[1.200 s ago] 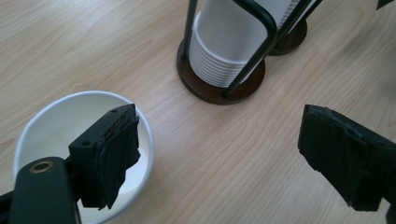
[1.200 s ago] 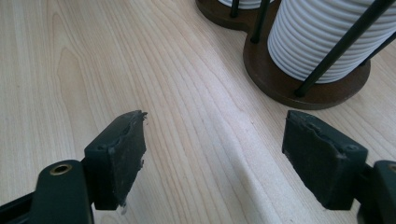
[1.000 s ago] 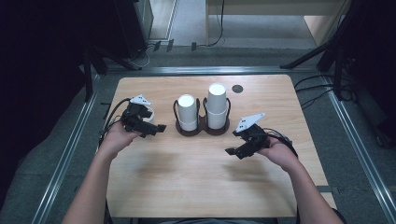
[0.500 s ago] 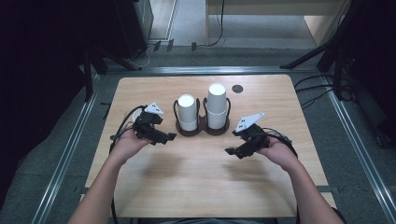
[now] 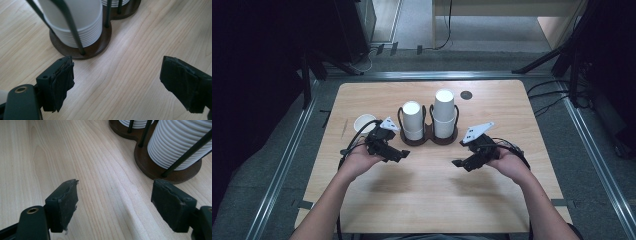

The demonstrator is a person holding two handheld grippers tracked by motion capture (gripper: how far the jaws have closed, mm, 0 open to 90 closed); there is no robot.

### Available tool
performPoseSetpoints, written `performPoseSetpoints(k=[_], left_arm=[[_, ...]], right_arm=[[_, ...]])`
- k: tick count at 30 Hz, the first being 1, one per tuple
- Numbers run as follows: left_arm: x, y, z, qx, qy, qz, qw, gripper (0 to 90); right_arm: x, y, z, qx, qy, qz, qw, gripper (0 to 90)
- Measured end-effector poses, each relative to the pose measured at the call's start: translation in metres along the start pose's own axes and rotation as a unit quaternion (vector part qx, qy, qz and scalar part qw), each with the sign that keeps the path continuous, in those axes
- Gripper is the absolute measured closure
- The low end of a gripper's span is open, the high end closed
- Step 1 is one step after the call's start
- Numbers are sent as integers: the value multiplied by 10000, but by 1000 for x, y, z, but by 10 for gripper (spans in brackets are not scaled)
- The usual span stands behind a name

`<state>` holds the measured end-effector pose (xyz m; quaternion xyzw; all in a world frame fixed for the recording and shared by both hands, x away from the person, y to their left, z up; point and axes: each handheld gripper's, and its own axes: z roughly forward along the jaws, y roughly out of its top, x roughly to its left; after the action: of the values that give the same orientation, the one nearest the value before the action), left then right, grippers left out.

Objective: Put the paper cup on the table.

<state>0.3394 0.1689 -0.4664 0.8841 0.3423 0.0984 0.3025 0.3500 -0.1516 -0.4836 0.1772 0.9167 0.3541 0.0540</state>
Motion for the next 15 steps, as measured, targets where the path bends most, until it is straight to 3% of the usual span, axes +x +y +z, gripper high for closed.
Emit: performPoseSetpoints(k=[2,8,15], left_arm=[[-4,2,2,29,-6,27,10000,119],[-18,12,4,-69,-289,177,9994,113],[-32,19,16,49,-375,398,9985,111]], right_arm=[[1,0,1,5,-13,-60,10000,218],[6,0,1,-22,10,-110,9999,219],[10,-1,1,-15,8,-138,9999,219]])
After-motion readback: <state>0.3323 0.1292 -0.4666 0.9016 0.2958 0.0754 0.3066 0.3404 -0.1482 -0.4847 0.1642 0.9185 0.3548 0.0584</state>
